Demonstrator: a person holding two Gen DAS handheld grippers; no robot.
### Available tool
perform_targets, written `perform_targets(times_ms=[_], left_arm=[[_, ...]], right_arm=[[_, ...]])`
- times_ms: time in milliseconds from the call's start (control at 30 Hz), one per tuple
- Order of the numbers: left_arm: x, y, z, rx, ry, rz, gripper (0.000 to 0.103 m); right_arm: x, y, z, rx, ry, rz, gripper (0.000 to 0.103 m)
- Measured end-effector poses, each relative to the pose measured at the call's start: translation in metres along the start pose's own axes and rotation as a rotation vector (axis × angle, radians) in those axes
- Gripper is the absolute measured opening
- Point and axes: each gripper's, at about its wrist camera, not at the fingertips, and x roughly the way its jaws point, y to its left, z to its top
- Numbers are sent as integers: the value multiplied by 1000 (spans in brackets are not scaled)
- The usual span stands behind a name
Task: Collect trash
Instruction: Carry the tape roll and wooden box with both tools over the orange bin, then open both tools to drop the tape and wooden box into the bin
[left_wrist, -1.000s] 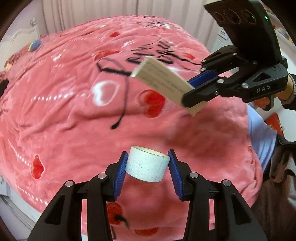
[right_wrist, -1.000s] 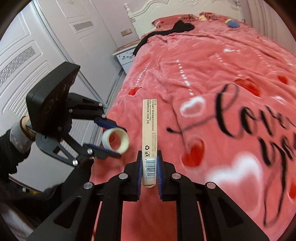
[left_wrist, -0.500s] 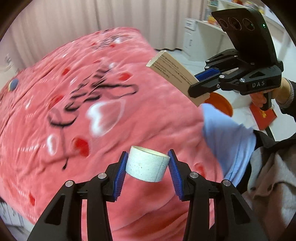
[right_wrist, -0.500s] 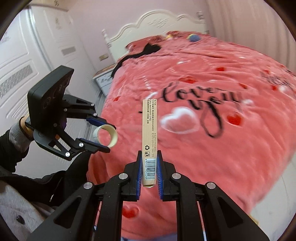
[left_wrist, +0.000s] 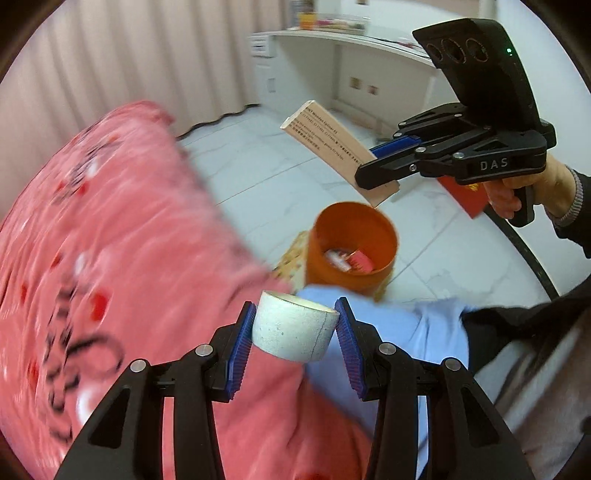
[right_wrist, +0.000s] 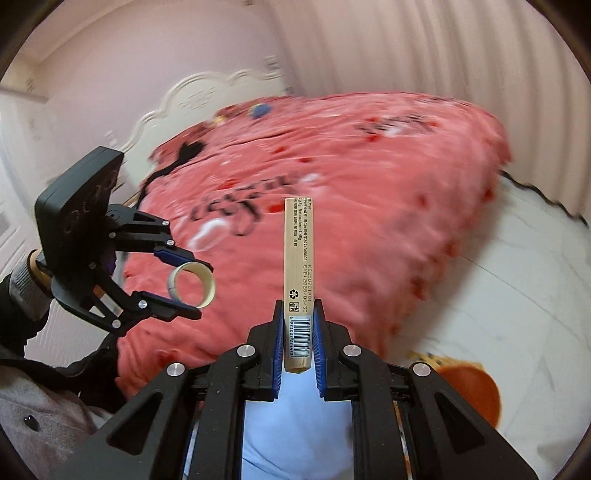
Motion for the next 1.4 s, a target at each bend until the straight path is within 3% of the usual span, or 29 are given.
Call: perform_targets(times_ms=[400,767,1000,1233,1267,1300,1400], left_arm=[[102,-49,91,161,19,-184,46],[187,-70,125,189,102,-301,46],[217,-69,127,176,150,-323,46],[230,-70,130,181,177,-293,50],[232,-71,130,184,176,-282,55],[232,-72,130,186,173,-268,64],[232,-73,132,185,171,-277,65]], right_arm=[[-54,-124,-61,216,1,-203,15],[-36,-195,-109,348,68,-234,15],[-16,-215,-120,388,95,-224,15],[1,-224,-130,423,123,-220,18],[4,-226,-131,429,125,-218,20],[4,-227,-132,434,127,-221,30],[6,-229,-134,436,129,-224,38]])
